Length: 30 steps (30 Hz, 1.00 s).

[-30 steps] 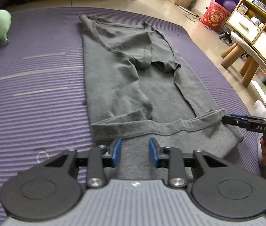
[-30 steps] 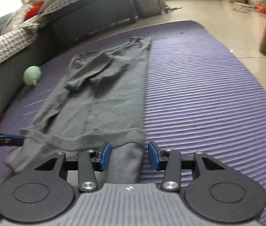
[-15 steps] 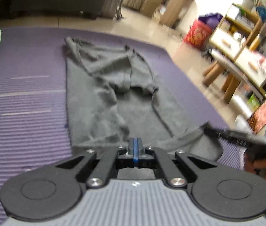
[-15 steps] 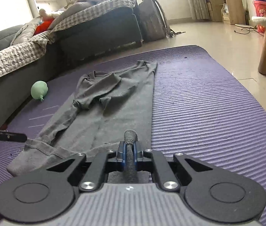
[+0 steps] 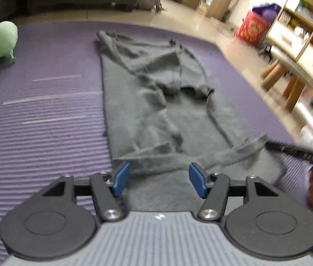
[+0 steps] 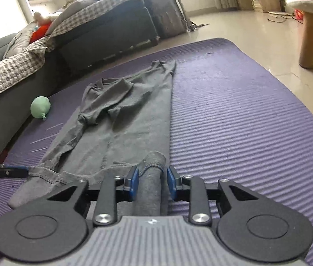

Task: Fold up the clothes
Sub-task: 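Move both grippers back to the folded hem edge, then grasp the folded hem with both grippers and roll it toward the collar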

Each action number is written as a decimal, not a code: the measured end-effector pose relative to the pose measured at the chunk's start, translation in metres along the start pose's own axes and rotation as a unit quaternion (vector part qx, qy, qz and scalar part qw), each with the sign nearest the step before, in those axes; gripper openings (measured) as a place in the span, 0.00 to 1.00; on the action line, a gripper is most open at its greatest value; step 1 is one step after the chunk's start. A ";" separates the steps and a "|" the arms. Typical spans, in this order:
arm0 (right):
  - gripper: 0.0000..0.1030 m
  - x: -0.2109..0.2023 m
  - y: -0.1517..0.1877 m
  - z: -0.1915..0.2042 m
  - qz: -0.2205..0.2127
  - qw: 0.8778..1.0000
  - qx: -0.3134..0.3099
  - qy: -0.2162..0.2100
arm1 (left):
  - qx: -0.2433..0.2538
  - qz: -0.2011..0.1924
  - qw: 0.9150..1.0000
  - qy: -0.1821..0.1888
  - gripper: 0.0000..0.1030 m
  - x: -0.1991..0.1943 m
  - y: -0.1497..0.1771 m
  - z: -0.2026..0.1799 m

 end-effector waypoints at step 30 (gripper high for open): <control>0.28 0.002 0.004 0.003 -0.010 1.000 0.025 -0.003 | 0.009 -0.043 0.999 -0.007 0.79 -0.005 -0.001 -0.001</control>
Point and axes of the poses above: each gripper's, at about its wrist camera, not at the fingertips, and x roughly the way its jaws point, z to its left, y to its underside, the point moved 7 cm from there along x, roughly the way its jaws point, and after that the axes turned 6 degrees about y, right-handed, at the moved point
